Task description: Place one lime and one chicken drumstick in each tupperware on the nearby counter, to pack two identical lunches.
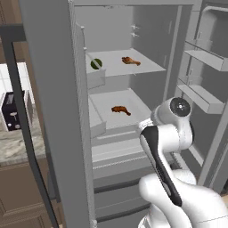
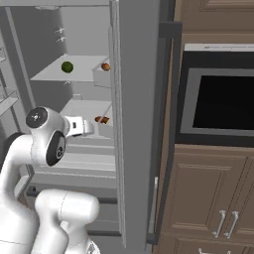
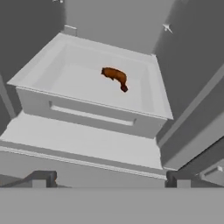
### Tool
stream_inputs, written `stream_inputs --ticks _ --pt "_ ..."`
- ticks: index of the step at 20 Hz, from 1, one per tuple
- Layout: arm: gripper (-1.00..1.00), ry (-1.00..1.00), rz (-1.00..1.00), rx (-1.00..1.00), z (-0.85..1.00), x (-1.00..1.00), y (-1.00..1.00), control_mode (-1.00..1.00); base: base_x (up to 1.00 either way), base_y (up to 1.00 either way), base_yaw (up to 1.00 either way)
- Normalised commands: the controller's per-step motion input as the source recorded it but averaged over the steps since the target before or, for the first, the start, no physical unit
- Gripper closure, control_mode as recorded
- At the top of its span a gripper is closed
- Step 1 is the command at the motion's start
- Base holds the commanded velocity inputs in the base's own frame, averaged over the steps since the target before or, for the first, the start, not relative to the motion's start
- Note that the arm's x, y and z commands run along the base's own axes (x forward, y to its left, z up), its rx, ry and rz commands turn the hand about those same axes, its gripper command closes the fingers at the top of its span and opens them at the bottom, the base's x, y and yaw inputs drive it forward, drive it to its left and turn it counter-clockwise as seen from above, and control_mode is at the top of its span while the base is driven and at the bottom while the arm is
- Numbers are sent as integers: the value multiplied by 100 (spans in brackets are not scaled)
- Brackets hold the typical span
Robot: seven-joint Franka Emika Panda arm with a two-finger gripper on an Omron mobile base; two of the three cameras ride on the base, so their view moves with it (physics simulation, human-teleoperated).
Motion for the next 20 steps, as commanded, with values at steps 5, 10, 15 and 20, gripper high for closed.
stream_inputs --ticks 5,10,15,20 --pt "-100 0 -9 11 0 42 0 -100 0 0 0" --pt "-100 2 0 9 0 48 0 -100 0 0 0" --pt "-100 0 0 2 -15 62 0 -100 0 0 0" --pt "-100 0 0 0 -26 64 0 -100 0 0 0"
